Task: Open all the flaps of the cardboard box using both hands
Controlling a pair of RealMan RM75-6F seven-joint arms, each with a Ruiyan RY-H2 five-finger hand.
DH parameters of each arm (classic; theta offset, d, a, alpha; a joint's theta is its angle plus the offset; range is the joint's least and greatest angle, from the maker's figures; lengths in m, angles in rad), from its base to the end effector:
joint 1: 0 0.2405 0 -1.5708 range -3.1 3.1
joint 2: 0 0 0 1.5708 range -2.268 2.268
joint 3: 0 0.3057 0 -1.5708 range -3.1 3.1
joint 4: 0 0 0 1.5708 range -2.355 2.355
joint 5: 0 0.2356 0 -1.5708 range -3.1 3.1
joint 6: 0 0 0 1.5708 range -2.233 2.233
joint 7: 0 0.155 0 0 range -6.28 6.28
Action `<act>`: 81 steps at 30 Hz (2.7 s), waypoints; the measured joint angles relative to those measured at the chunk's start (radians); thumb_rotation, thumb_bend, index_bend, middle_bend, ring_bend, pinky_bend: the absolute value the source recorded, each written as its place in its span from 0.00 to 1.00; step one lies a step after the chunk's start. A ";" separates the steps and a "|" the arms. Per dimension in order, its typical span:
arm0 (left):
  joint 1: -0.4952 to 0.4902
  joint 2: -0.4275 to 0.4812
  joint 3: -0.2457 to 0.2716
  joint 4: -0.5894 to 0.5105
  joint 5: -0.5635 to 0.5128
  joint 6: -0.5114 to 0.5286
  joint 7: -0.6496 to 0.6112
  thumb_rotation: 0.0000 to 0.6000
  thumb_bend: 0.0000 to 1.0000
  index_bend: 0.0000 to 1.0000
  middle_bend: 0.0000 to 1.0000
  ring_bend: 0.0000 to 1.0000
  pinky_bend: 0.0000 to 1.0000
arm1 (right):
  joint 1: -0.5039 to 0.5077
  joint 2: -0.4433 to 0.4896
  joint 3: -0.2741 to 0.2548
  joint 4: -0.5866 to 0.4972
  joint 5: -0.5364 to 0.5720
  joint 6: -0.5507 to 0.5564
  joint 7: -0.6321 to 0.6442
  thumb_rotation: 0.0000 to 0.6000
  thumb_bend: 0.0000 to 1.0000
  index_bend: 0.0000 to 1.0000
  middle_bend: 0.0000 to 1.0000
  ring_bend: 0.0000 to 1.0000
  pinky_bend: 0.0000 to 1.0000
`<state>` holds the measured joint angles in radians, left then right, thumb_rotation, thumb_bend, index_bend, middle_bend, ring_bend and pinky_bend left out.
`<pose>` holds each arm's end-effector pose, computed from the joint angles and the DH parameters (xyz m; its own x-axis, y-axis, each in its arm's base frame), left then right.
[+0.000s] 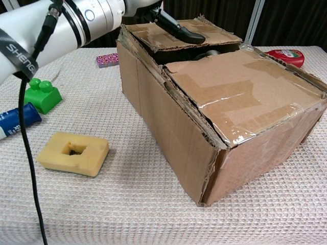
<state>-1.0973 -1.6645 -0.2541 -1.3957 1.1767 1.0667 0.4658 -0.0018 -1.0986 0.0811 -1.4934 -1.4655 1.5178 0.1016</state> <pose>-0.0014 0.4323 -0.0525 0.4662 -0.0988 0.8791 0.6409 -0.6472 -0.4126 -0.4077 -0.1723 0.1920 0.4283 0.0385 0.9028 -0.8999 0.1092 0.4223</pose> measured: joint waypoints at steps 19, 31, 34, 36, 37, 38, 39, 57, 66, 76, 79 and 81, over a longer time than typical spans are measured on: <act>0.005 -0.063 0.007 0.052 0.031 0.000 0.071 0.79 0.30 0.00 0.00 0.04 0.16 | 0.006 -0.011 0.002 0.037 0.021 -0.025 0.036 1.00 0.23 0.00 0.00 0.00 0.00; 0.019 -0.046 -0.006 0.003 0.056 0.057 0.172 1.00 0.41 0.00 0.00 0.04 0.15 | 0.010 -0.015 0.001 0.025 0.015 -0.024 0.020 1.00 0.24 0.00 0.00 0.00 0.00; 0.023 -0.042 -0.018 -0.009 0.065 0.081 0.185 1.00 0.41 0.00 0.00 0.04 0.16 | 0.011 -0.014 0.001 0.021 0.015 -0.024 0.015 1.00 0.24 0.00 0.00 0.00 0.00; 0.024 -0.039 -0.029 -0.015 0.071 0.098 0.195 1.00 0.41 0.00 0.00 0.04 0.16 | 0.011 -0.013 0.001 0.018 0.014 -0.024 0.012 1.00 0.24 0.00 0.00 0.00 0.00; 0.023 -0.038 -0.040 -0.016 0.073 0.106 0.200 1.00 0.41 0.00 0.00 0.04 0.16 | 0.011 -0.012 0.001 0.016 0.014 -0.024 0.010 1.00 0.24 0.00 0.00 0.00 0.00; 0.022 -0.037 -0.050 -0.016 0.074 0.112 0.204 1.00 0.41 0.00 0.00 0.04 0.16 | 0.011 -0.011 0.001 0.014 0.014 -0.023 0.008 1.00 0.24 0.00 0.00 0.00 0.00; 0.020 -0.036 -0.060 -0.014 0.074 0.117 0.207 1.00 0.41 0.00 0.00 0.04 0.16 | 0.011 -0.010 0.001 0.013 0.014 -0.023 0.006 1.00 0.24 0.00 0.00 0.00 0.00; -0.146 -0.151 -0.257 0.550 -0.069 0.071 0.248 1.00 0.25 0.00 0.00 0.04 0.16 | 0.001 0.007 0.001 -0.013 0.017 -0.004 -0.005 1.00 0.25 0.00 0.00 0.00 0.00; -0.108 -0.118 -0.296 0.553 -0.155 0.046 0.158 0.36 0.17 0.00 0.02 0.04 0.16 | 0.013 0.001 0.009 0.030 -0.022 0.011 0.042 1.00 0.24 0.00 0.00 0.00 0.00; 0.193 0.292 -0.206 -0.143 -0.201 0.020 0.098 0.04 0.07 0.02 0.06 0.04 0.16 | 0.066 0.057 0.010 -0.039 -0.153 0.040 -0.029 1.00 0.29 0.00 0.00 0.00 0.00; 0.319 0.475 -0.139 -0.283 -0.189 0.014 0.064 0.03 0.11 0.02 0.06 0.04 0.16 | 0.095 0.094 0.013 -0.101 -0.195 0.033 -0.049 1.00 0.50 0.00 0.02 0.00 0.00; 0.402 0.566 -0.087 -0.328 -0.169 0.016 0.034 0.03 0.12 0.02 0.06 0.04 0.16 | 0.124 0.126 0.017 -0.152 -0.223 0.015 -0.053 1.00 0.65 0.00 0.07 0.00 0.00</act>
<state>-0.6958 -1.0989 -0.3415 -1.7236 1.0073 1.0824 0.4996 0.1219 -0.9728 0.0983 -1.6449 -1.6883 1.5331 0.0482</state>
